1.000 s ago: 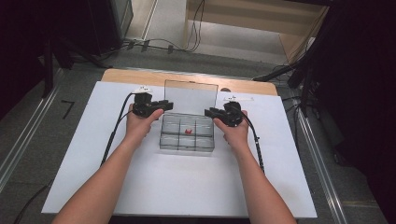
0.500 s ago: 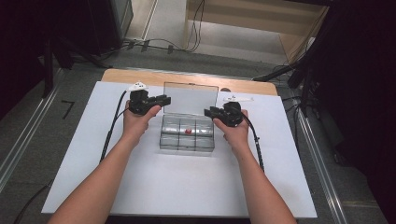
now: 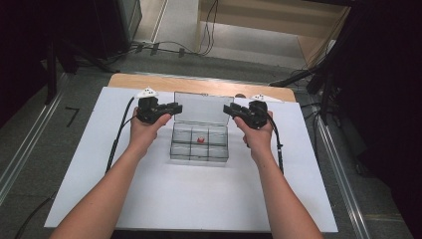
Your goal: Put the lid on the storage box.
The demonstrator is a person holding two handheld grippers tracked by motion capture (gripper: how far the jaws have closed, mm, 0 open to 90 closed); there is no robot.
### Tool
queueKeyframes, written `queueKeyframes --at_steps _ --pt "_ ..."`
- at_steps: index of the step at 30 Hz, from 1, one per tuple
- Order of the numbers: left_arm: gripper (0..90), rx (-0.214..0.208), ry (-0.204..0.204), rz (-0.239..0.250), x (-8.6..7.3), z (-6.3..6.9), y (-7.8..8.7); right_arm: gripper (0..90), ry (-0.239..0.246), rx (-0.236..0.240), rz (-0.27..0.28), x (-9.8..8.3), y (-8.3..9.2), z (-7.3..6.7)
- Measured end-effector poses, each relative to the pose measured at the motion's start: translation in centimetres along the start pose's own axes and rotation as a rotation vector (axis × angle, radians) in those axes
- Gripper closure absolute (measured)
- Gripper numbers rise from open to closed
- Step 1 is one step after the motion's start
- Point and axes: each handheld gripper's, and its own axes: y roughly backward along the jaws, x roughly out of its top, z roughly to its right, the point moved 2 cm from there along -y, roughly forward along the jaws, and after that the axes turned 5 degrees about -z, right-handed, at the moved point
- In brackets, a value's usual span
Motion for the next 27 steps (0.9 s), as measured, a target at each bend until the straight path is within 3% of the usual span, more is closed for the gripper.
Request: queueKeyframes --at_steps 13,22,27 --pt "60.2 -0.033 -0.013 -0.021 -0.3 0.9 0.8 58.0 0.116 -0.019 -0.036 -0.2 1.0 -2.1" --pt "55.2 -0.044 -0.022 -0.006 -0.1 1.8 1.5 57.6 0.126 -0.016 -0.043 -0.8 1.6 -2.5" --pt "54.5 -0.034 -0.050 -0.007 0.1 2.4 1.9 57.4 0.126 -0.017 -0.036 -1.2 1.8 -2.6"
